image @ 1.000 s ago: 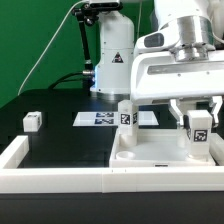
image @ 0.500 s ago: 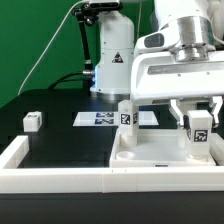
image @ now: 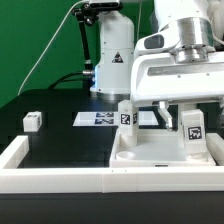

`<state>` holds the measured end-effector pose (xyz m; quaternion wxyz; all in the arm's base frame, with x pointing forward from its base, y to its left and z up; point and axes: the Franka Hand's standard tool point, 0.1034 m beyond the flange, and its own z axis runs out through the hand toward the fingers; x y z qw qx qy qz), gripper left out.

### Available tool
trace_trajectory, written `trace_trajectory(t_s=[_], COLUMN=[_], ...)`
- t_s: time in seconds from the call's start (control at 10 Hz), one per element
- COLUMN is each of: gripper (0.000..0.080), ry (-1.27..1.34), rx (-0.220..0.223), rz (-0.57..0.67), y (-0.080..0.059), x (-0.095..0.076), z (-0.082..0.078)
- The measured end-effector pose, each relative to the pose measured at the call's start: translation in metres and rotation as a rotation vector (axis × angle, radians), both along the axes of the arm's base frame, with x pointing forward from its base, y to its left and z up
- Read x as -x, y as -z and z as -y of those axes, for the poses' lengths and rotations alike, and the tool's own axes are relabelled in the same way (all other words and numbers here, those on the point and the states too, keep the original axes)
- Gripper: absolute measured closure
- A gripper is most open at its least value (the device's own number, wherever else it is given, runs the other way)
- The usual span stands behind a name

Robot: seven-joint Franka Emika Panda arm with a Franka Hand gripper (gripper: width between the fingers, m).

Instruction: Assemble square table

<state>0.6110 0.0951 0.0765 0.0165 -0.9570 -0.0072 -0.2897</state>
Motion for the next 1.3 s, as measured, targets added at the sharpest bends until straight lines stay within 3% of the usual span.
trace_trajectory(t_s=[0.3,0.7,0.9,1.1,1.3], gripper=[0.0151,0.0151,0.0151,0.0151,0.0151], ry=[-0.001,0.004,0.002,-0.019,-0.035], rx=[0.000,-0.017,-0.025,-0.075,-0.103], rz=[-0.003,-0.006,-0.034,-0.202,-0.346], y=[-0.001,-0.028,-0.027,-0.020,-0.019], x=[0.000,-0.003,-0.002,0.005,-0.001], z=[0.001,0.006,0.006,-0.003,0.003])
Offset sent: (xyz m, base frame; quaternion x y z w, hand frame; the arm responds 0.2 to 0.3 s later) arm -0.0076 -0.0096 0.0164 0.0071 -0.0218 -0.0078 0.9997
